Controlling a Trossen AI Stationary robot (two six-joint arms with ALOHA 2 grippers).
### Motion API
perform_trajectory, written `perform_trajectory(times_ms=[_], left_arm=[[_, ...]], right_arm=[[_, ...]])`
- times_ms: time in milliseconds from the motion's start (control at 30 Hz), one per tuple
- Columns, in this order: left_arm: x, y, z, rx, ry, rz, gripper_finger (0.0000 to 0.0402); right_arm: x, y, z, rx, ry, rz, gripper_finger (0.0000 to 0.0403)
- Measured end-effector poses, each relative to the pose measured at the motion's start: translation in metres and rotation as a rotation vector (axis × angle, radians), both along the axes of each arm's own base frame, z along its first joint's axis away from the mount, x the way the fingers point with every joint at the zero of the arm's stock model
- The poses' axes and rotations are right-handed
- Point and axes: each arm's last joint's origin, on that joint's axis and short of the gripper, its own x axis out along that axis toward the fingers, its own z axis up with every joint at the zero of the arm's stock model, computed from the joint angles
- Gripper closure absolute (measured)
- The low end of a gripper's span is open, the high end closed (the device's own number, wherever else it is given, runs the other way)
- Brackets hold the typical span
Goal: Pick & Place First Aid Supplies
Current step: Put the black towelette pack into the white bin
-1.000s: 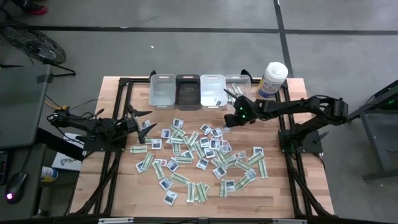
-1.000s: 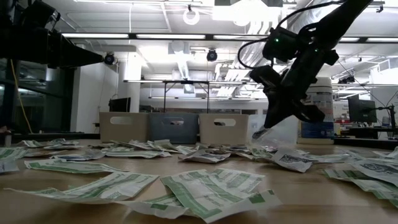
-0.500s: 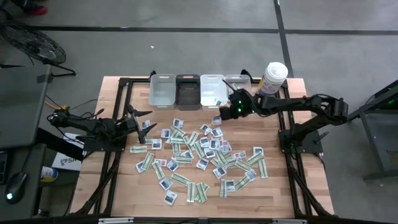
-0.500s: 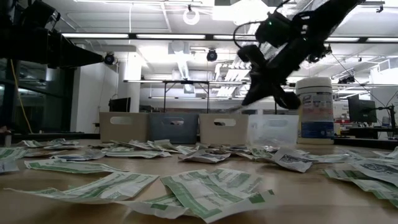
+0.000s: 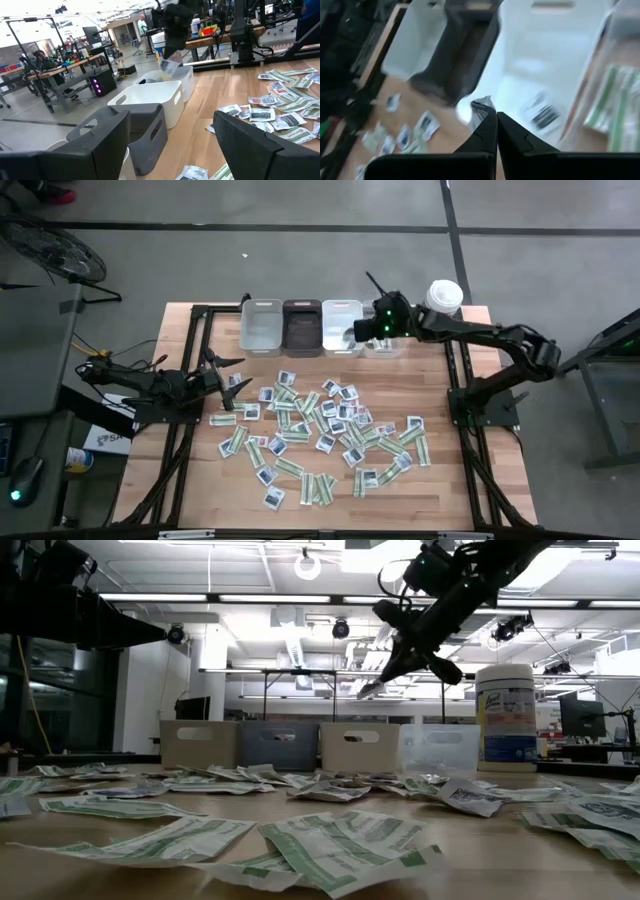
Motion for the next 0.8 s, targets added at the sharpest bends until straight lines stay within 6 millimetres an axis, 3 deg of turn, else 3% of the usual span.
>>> perform_trajectory(times_ms=[200,500,800], left_arm=[[0.000,0.000,0.000,0.000,0.000,0.000,0.0121],[0.000,0.000,0.000,0.000,0.000,0.000,0.0121],[0.000,0.000,0.000,0.000,0.000,0.000,0.0121]], right_arm=[[0.000,-0.026,-0.009,-0.012,0.043,-0.062,0.0403],[0.018,-0.063,-0.027,0.009,0.080,-0.030,0.0403],[0.020,-0.072,-0.042,0.047,0.115,-0.011,0.0403]])
